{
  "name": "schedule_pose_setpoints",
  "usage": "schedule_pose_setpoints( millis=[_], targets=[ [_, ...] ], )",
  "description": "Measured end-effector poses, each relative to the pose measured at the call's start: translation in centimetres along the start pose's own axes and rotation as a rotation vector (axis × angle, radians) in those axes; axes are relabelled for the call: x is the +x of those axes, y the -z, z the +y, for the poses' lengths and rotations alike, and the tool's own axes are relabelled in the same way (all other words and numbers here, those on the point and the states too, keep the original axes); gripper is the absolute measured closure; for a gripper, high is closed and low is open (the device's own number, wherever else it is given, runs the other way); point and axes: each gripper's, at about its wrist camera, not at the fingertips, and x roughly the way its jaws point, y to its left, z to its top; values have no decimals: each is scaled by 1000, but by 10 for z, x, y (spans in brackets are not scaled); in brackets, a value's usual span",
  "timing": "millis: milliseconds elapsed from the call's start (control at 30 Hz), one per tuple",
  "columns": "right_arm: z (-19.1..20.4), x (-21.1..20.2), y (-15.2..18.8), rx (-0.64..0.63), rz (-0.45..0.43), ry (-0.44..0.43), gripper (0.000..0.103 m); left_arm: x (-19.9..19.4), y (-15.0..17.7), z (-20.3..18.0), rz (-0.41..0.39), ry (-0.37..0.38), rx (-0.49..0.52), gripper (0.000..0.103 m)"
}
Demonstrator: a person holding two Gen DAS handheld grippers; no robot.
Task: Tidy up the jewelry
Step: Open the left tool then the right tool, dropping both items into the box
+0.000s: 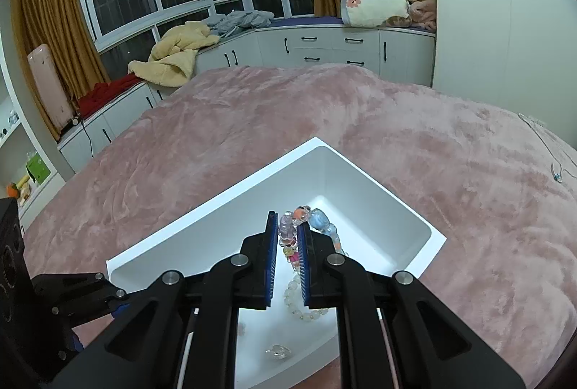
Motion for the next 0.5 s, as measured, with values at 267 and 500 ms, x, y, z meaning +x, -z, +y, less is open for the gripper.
schedule_pose_setpoints(
  millis=[267, 500],
  targets=[
    [1, 4, -3, -7, 20, 10, 88, -8, -1, 0, -11, -27, 2, 64],
    [1, 0, -4, -1, 7, 46, 49, -17, -2, 5, -29, -46, -28, 41]
  ],
)
